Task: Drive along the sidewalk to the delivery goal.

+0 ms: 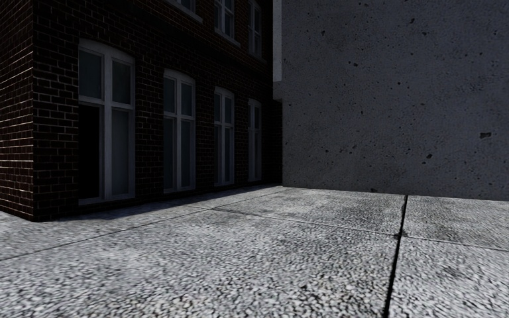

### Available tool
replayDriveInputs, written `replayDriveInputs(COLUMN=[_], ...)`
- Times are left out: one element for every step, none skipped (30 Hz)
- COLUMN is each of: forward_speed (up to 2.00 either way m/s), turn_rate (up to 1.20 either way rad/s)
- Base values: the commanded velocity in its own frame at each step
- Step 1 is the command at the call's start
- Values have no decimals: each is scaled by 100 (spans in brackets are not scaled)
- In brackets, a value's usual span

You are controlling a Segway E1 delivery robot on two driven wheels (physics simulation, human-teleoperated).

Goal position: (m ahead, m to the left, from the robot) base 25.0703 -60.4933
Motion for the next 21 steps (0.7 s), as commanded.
replayDriveInputs(forward_speed=[0, 0, 0, 0, 0, 0, 0, 0, 0, 0, 0, 0, 0, 0, 0, 0, 0, 0, 0, 0, 0], turn_rate=[0, 0, 0, 0, 0, 0, 0, 0, 0, 0, 0, 0, 0, 0, 0, 0, 0, 0, 0, 0, 0])
